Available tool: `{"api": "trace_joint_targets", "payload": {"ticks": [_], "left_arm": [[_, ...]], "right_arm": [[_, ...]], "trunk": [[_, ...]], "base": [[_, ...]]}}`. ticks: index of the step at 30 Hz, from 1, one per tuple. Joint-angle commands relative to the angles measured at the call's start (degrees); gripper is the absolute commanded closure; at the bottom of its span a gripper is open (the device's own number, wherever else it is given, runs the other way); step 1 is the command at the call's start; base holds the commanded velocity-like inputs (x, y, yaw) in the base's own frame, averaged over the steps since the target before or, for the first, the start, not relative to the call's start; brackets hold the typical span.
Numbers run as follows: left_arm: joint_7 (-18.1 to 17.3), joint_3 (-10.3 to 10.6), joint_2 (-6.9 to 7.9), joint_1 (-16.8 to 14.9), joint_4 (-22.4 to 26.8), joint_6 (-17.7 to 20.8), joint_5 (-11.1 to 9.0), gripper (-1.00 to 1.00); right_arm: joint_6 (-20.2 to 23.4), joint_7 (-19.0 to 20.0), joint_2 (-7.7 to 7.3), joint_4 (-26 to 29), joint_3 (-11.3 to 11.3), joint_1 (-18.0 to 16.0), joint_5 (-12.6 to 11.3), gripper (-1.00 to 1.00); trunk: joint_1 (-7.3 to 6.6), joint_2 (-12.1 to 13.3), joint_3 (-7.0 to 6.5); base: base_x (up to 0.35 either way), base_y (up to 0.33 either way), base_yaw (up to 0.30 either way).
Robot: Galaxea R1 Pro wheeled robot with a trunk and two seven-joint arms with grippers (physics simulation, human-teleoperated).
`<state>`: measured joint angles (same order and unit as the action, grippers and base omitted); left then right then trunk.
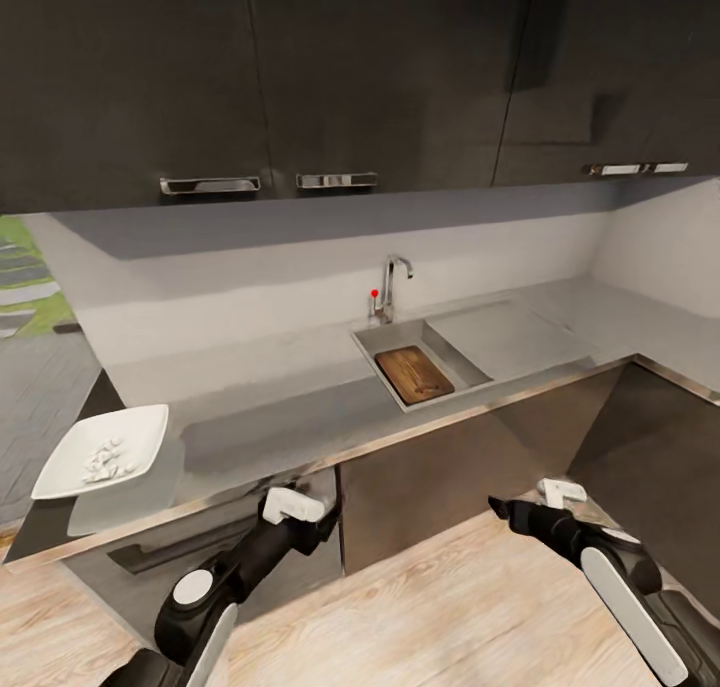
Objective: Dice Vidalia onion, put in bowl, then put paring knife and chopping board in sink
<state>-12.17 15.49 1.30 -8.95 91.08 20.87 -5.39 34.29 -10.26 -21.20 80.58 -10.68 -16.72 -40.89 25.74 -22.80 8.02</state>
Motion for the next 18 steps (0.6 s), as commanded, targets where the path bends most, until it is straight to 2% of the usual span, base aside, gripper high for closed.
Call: {"api": "trace_joint_targets", "payload": {"ticks": [1, 2, 4, 5, 6, 8, 9, 11, 12, 13, 14, 15, 17, 18], "left_arm": [[0.04, 0.02, 0.26, 0.55, 0.03, 0.39, -0.59, -1.00], [0.05, -0.05, 0.89, 3.42, -0.05, -0.21, -0.60, -1.00], [0.05, -0.08, 1.41, 6.04, -0.52, -1.06, -0.64, -1.00], [0.14, -0.15, 2.19, 9.73, -3.58, -3.95, -0.66, -1.00], [0.16, -0.21, 2.37, 10.30, -4.57, -4.75, -0.68, -1.00], [0.19, -0.46, 3.08, 11.77, -10.34, -8.10, -0.73, -1.00], [0.20, -0.51, 3.19, 11.98, -12.16, -8.98, -0.74, -1.00], [0.16, -0.86, 3.58, 12.47, -20.81, -12.50, -1.14, -1.00], [-0.01, -3.76, 3.76, 12.64, -31.19, -15.57, -4.47, -1.00], [-0.07, -5.07, 3.84, 12.67, -34.58, -16.39, -5.80, -1.00], [-0.17, -7.67, 3.98, 12.72, -40.76, -17.56, -7.88, -1.00], [-0.23, -8.95, 4.03, 12.74, -43.61, -17.99, -8.62, -1.00], [-0.44, -13.27, 4.27, 12.82, -53.59, -19.04, -10.36, -1.00], [-0.47, -14.61, 4.60, 12.82, -57.86, -19.32, -10.80, -1.00]], "right_arm": [[0.01, -0.55, -0.06, -0.56, -0.13, 0.33, -0.61, -1.00], [-0.48, -0.50, -0.07, -4.06, -0.18, 1.54, -0.60, -1.00], [-1.24, -0.44, -0.07, -8.08, -0.28, 2.20, -0.60, -1.00], [-4.26, -0.34, -0.05, -16.86, -1.98, 2.69, -0.61, -1.00], [-5.29, -0.31, -0.06, -18.75, -2.66, 2.74, -0.63, -1.00], [-10.56, 0.65, -0.03, -26.51, -5.98, 2.85, -0.62, -1.00], [-12.14, 1.20, -0.02, -28.62, -6.95, 2.86, -0.61, -1.00], [-19.18, 4.36, -0.01, -37.36, -11.59, 2.90, -0.63, -1.00], [-26.69, 7.46, 0.19, -46.09, -16.66, 2.91, -0.64, -1.00], [-28.86, 8.25, 0.35, -48.68, -18.17, 2.91, -0.65, -1.00], [-32.18, 9.38, 0.89, -52.93, -20.59, 2.92, -0.66, -1.00], [-33.37, 9.78, 1.29, -54.75, -21.54, 2.92, -0.68, -1.00], [-36.29, 10.74, 3.36, -62.34, -23.84, 2.92, -0.70, -1.00], [-37.09, 10.98, 4.52, -66.43, -24.43, 2.94, -0.72, -1.00]], "trunk": [[0.04, -0.12, 0.02], [0.04, -0.12, -0.07], [0.04, -0.12, -0.25], [0.04, -0.12, -0.34], [0.04, -0.12, -0.43], [0.04, -0.12, -0.60], [0.04, -0.12, -0.68], [0.04, -0.12, -0.82], [0.04, -0.12, -0.88], [0.04, -0.12, -0.94], [0.04, -0.12, -1.00], [0.04, -0.12, -1.06], [0.04, -0.12, -1.18], [0.04, -0.12, -1.26]], "base": [[0.000, 0.000, 0.000], [0.000, 0.000, 0.000], [0.000, 0.000, 0.000], [0.000, 0.000, 0.000], [0.000, 0.000, 0.000], [0.000, 0.000, 0.000], [0.000, 0.000, 0.000], [0.000, 0.000, 0.000], [0.000, 0.000, 0.000], [0.000, 0.000, 0.000], [0.000, 0.000, 0.000], [0.000, 0.000, 0.000], [0.000, 0.000, 0.000], [0.000, 0.000, 0.000]]}}
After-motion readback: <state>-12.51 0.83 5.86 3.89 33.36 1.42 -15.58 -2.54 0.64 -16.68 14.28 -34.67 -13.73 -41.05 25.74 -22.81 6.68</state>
